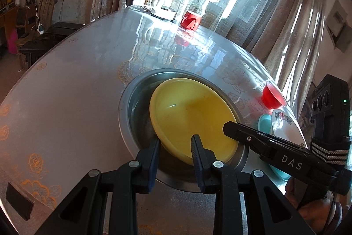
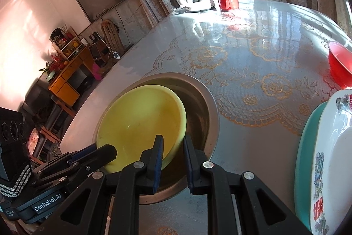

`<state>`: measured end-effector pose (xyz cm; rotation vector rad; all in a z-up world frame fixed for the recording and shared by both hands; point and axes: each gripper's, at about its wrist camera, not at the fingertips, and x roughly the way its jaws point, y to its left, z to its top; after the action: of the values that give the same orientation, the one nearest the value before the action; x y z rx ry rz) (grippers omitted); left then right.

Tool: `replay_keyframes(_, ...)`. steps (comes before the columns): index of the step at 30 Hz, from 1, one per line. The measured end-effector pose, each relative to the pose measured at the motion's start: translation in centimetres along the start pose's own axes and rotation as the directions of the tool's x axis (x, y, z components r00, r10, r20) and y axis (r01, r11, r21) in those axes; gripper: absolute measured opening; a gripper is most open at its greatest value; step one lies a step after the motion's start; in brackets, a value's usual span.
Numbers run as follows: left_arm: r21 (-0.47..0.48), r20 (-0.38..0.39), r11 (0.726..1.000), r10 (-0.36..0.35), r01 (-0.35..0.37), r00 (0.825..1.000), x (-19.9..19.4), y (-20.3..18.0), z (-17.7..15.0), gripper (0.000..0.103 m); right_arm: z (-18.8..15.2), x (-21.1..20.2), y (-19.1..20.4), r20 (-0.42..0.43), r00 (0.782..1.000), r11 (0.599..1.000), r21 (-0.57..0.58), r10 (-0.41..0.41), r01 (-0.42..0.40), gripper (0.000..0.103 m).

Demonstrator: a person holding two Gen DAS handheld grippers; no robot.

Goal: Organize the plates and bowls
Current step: 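Lower the yellow bowl with both grippers into the steel basin, then open both grippers and withdraw from the yellow bowl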

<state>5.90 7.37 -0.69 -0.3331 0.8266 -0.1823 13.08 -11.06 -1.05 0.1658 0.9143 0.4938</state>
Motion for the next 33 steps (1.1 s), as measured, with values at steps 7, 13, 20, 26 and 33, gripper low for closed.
replay_keyframes(7, 0.017, 0.01, 1.0, 0.015, -0.015, 1.0, 0.16, -0.16, -0.1, 0.029, -0.16, -0.06, 0.09, 0.013, 1.0, 1.0, -0.019, -0.016, 0.017, 0.018)
replay_keyframes(13, 0.028, 0.009, 0.999, 0.015, -0.015, 1.0, 0.15, -0.12, -0.11, 0.029, -0.22, -0.04, 0.19, 0.016, 1.0, 0.999, -0.026, -0.023, 0.024, 0.018)
replay_keyframes(20, 0.05, 0.012, 0.998, 0.049, -0.05, 0.999, 0.26, -0.62, -0.07, 0.029, -0.22, -0.02, 0.4, 0.01, 1.0, 0.999, -0.039, -0.025, 0.026, 0.018)
replay_keyframes(26, 0.058, 0.022, 0.996, 0.073, -0.074, 0.997, -0.04, -0.58, 0.0, 0.029, -0.09, 0.03, 0.15, 0.01, 1.0, 0.999, -0.034, -0.015, 0.015, 0.018)
replay_keyframes(33, 0.071, 0.044, 0.994, 0.081, -0.084, 0.996, -0.32, -0.81, 0.08, 0.032, -0.13, -0.05, -0.06, 0.013, 1.0, 1.0, -0.025, -0.004, 0.004, 0.02)
